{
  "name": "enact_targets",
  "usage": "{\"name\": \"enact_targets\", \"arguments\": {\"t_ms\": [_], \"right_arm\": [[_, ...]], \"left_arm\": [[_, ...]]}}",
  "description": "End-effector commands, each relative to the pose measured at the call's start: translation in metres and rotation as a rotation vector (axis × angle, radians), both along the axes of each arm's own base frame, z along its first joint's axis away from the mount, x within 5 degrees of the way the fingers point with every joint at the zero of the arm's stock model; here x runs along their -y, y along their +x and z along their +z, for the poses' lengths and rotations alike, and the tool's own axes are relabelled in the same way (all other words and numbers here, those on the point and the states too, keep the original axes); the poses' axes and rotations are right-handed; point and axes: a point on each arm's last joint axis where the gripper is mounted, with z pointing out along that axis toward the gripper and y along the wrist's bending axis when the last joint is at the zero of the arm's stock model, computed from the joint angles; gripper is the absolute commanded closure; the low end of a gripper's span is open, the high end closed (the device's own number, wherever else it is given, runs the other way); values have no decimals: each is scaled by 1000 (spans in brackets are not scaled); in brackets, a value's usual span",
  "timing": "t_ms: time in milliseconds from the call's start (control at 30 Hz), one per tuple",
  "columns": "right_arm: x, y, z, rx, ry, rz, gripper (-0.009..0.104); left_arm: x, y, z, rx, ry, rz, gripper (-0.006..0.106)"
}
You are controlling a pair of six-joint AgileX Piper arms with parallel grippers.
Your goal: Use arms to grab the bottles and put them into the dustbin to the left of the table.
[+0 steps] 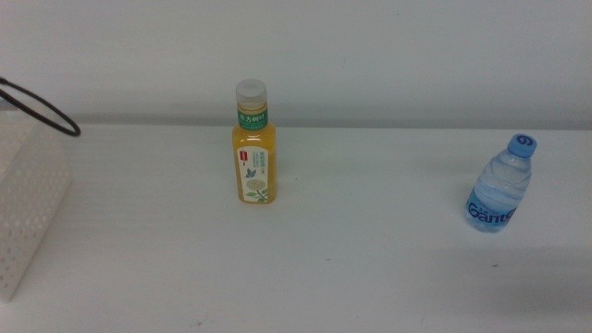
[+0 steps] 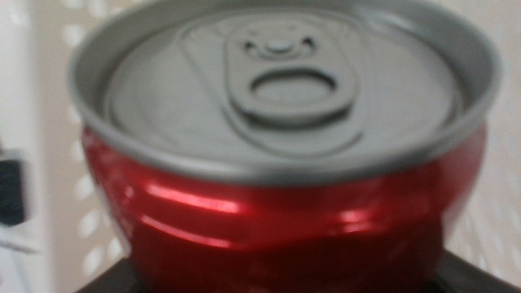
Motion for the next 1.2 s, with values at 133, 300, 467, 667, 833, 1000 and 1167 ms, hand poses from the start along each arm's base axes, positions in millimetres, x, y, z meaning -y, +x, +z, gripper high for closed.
{"name": "enact_targets", "arguments": {"t_ms": [133,300,467,667,833,1000,1167], "right_arm": [[1,-1,-11,8,-12,-7,10],[1,-1,-11,8,-12,-7,10],[1,-1,-11,8,-12,-7,10],[1,-1,-11,8,-12,-7,10],[1,-1,-11,8,-12,-7,10],[1,-1,-11,8,-12,-7,10],[1,-1,-11,8,-12,-7,10]], "left_arm": [[-10,17,-31,-36,3,-25,83],[-12,21,-44,-67,2,-59,58],[-12,20,-40,-74,1,-51,22],[9,9,-6,-57,41,-49,7],[52,-7,40,6,55,-35,7],[98,-30,77,74,7,-17,7],[140,-59,94,117,-24,-112,7]]}}
